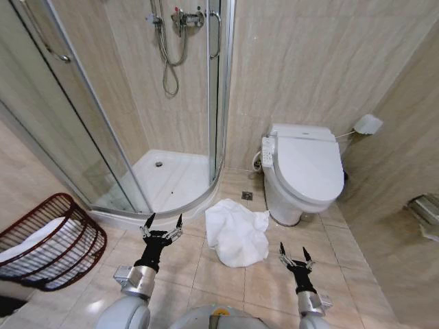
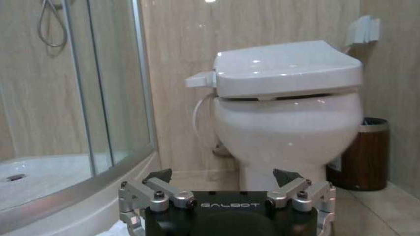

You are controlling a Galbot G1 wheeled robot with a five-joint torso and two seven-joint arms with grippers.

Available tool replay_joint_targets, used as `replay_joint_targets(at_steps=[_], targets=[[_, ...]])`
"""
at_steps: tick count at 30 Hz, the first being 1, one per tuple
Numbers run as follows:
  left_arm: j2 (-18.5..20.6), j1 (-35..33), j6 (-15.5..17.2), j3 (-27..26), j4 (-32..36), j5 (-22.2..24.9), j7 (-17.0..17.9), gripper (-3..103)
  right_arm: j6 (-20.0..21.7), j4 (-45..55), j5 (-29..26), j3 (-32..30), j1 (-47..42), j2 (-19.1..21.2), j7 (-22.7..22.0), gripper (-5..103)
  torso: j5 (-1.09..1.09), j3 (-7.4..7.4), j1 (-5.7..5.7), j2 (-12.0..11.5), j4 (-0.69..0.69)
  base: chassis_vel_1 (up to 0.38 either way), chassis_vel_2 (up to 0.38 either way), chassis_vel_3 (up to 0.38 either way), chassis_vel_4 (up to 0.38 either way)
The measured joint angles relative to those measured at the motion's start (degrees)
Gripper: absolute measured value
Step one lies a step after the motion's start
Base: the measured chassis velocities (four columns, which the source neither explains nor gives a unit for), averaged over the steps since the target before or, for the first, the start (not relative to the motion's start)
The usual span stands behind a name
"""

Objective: Discard the used towel into the hamper.

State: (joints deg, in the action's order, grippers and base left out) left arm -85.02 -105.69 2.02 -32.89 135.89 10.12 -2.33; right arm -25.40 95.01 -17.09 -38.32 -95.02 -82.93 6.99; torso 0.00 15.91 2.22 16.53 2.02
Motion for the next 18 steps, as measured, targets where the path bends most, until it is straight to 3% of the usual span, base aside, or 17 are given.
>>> replay_joint_targets(at_steps=[11,18], targets=[[0.0,0.0,0.0,0.0,0.0,0.0,0.0,100,-0.6,-0.6,-0.1,-0.1,0.2,0.2,0.3,100,-0.01,0.04,0.0,0.1,-0.01,-0.032,0.039,0.028,-0.034],[0.0,0.0,0.0,0.0,0.0,0.0,0.0,100,-3.7,-1.8,-0.8,0.1,0.8,0.1,0.5,100,0.0,0.08,0.03,0.2,-0.01,-0.139,0.134,0.136,-0.139]])
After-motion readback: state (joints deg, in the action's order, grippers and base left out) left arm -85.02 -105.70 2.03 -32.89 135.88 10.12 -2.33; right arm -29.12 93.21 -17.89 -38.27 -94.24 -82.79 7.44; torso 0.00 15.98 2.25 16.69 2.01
